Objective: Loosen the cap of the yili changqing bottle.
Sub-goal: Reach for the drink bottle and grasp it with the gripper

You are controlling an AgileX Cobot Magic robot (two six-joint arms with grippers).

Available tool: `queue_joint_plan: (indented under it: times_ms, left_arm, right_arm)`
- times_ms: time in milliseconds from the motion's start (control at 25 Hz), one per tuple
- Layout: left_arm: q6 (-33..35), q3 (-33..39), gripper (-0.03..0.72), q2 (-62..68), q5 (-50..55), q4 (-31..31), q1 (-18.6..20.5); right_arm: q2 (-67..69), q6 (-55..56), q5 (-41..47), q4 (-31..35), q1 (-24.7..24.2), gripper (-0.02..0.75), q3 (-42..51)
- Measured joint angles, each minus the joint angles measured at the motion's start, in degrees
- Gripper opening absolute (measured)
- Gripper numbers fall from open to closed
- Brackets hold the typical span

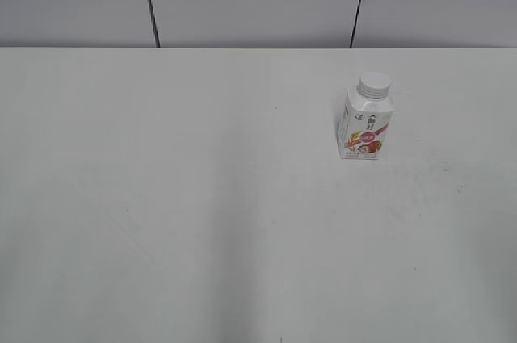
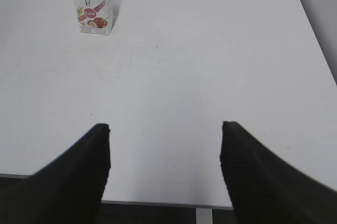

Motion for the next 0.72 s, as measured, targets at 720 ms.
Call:
queue_joint_plan:
  times_ms: [720]
  left_arm:
    - [0.07,-3.67,0.565,3.26,-2.52,-0.16,0.00]
  right_arm:
    - [0.00,0.00,-0.05,0.00,0.00,0.522,0.00]
